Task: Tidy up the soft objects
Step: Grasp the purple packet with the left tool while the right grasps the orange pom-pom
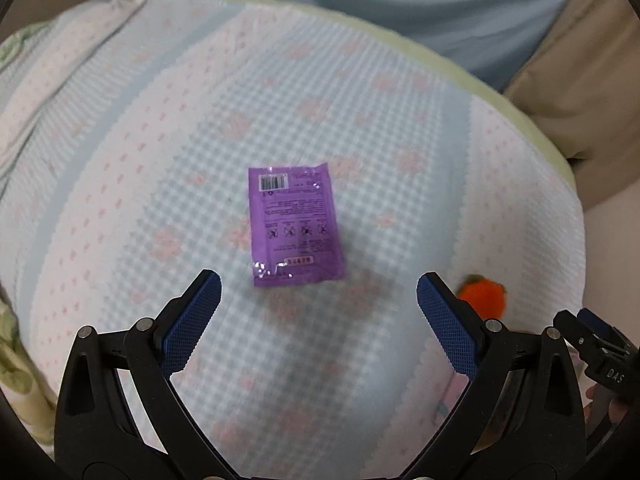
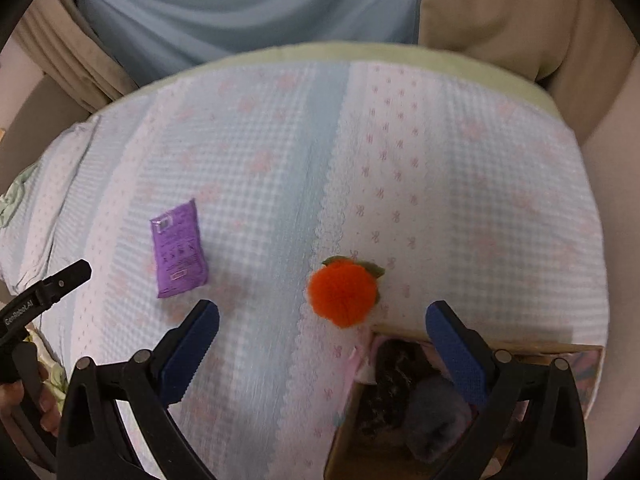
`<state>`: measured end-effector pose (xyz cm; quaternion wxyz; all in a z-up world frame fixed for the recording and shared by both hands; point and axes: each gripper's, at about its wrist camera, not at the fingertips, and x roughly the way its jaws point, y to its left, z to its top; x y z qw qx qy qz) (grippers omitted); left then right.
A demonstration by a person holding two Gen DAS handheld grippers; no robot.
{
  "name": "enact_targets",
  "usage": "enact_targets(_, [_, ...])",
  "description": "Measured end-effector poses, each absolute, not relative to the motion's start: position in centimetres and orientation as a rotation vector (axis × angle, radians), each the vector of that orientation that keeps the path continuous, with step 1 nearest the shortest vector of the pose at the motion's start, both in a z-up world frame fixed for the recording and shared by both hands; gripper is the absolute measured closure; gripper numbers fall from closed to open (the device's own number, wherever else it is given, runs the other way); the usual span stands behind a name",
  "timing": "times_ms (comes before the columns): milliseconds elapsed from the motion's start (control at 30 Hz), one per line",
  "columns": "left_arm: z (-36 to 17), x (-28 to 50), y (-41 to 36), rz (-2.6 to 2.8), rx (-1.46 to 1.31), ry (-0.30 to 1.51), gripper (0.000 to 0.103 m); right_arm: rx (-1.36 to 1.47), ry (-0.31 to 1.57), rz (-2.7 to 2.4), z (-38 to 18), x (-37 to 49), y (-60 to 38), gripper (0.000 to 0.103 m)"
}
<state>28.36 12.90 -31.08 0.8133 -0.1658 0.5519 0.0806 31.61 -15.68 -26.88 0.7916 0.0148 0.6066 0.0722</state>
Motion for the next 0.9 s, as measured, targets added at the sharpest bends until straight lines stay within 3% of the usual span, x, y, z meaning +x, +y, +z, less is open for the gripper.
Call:
enact_targets(633, [-46.4,37.1,15.2,0.236,-0.4,1.331,0.005,0.034,1.512,0.096,-39.2,37.0,-15.1,0.0])
enact_targets(900, [-50.2,38.9,14.8,0.261,-0.384,1.383,0.003,0.06,1.58,0.077,-42.5,37.6,-15.7,0.023])
